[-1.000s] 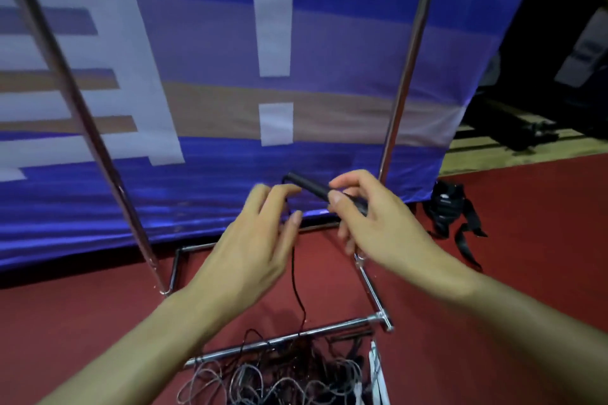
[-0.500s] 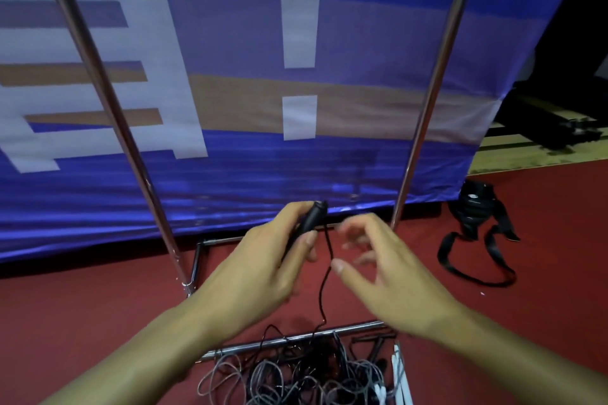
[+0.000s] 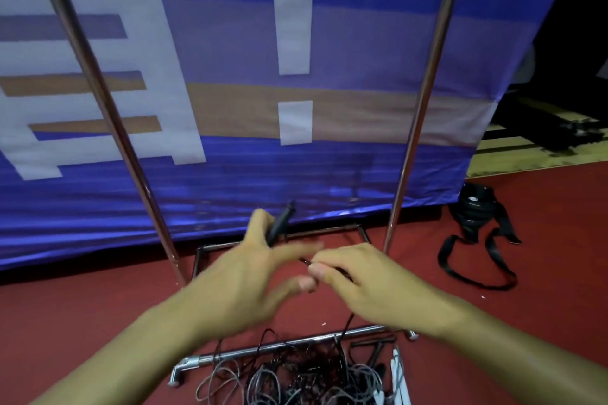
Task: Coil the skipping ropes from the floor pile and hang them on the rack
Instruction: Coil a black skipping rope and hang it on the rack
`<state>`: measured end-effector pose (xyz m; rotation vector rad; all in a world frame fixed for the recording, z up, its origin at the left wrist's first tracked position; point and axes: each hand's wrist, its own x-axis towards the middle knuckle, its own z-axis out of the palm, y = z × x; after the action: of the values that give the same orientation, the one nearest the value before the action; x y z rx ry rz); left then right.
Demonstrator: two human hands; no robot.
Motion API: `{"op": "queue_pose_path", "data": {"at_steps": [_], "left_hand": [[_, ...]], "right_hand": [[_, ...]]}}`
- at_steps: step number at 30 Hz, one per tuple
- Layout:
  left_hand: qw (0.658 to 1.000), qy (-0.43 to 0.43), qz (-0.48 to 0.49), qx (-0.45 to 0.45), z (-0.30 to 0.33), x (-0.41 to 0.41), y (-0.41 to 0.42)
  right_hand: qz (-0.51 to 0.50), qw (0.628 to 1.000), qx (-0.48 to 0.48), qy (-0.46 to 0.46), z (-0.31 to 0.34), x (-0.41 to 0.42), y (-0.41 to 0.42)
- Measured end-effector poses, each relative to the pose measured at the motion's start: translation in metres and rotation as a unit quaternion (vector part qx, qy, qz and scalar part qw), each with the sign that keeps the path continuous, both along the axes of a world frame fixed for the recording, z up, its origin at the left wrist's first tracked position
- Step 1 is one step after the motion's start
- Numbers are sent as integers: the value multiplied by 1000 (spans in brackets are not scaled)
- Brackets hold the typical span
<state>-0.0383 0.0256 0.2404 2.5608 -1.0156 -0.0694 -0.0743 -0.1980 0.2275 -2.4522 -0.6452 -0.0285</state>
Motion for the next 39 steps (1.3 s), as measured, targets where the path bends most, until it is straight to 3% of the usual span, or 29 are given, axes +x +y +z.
{"op": "queue_pose_path", "data": {"at_steps": [3,5,8,10,12,16,22,24,27,29,32,36,39], "left_hand": [[998,-46,-13,41,0,-9,-14],[994,-100,12,49,6,1,-8],[987,-136,76,40,15,24,23],[982,-127,118,78,9,36,43],[986,-67,92,125,-3,38,50],[995,62,-17,78,-2,19,30],[994,70,-52,-63,-15,10,-8],[997,34,-25,-59,-13,20,2],[998,-23,41,-43,1,37,32],[996,-44,79,18,1,45,53],[989,-16,69,132,-9,42,62],[996,67,14,51,-7,19,32],[999,23,-44,14,-8,7,10]], "right_hand": [[-24,999,34,5,9,-2,2],[-31,996,47,67,8,4,-9],[15,982,-30,186,-12,14,-28],[0,979,-56,198,-26,22,-39],[-21,986,-51,157,-22,24,-44],[-6,997,-69,39,10,15,-27],[-22,994,-96,-54,24,1,0],[-1,998,-66,5,23,3,-8],[22,979,-110,171,-1,19,-34],[16,972,-93,215,-16,31,-50],[-4,984,-91,150,-12,35,-53],[48,993,-104,40,14,18,-12],[43,998,-45,-7,18,14,13]]}}
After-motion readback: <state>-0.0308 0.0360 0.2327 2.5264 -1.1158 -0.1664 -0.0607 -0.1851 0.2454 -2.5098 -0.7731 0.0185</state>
